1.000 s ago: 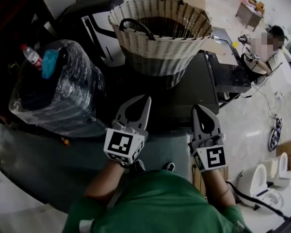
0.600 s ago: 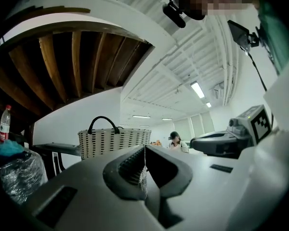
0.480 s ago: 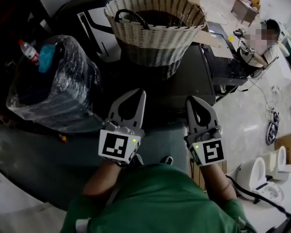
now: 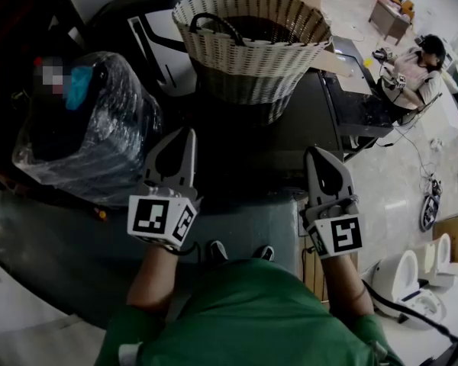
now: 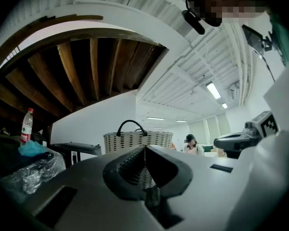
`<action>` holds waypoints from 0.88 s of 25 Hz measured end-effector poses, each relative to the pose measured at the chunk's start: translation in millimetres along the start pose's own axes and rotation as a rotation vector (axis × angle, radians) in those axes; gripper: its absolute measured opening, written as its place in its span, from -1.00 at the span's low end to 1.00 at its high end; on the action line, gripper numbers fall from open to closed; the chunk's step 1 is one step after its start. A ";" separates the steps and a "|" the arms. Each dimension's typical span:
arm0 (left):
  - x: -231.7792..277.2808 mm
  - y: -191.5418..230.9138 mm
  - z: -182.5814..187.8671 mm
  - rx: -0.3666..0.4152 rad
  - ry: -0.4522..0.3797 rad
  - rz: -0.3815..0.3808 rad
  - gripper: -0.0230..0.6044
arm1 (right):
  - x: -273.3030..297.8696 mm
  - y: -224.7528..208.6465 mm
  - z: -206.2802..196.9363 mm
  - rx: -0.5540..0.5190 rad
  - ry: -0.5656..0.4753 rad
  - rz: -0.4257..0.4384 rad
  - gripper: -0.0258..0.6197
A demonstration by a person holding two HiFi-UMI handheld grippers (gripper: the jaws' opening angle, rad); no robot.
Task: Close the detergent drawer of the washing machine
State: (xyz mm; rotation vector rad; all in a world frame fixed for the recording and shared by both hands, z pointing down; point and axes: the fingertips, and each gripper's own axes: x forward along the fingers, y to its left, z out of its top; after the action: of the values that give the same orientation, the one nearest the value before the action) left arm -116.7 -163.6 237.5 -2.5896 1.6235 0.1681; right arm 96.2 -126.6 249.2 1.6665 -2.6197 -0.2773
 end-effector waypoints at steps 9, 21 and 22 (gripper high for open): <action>-5.0 36.0 -4.9 -0.022 0.005 0.070 -0.86 | 9.4 -18.5 -7.5 0.043 0.021 -0.036 -0.86; -2.7 60.3 -31.3 -0.068 0.046 0.086 -0.86 | 22.4 -14.4 -23.2 0.056 0.041 -0.040 -0.86; -2.1 62.4 -33.6 -0.079 0.048 0.087 -0.86 | 24.1 -13.3 -24.0 0.057 0.044 -0.040 -0.86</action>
State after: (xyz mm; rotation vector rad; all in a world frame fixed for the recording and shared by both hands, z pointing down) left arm -172.1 -193.1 270.5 -2.6003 1.7826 0.1807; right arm 100.6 -157.1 268.9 1.7236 -2.5886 -0.1663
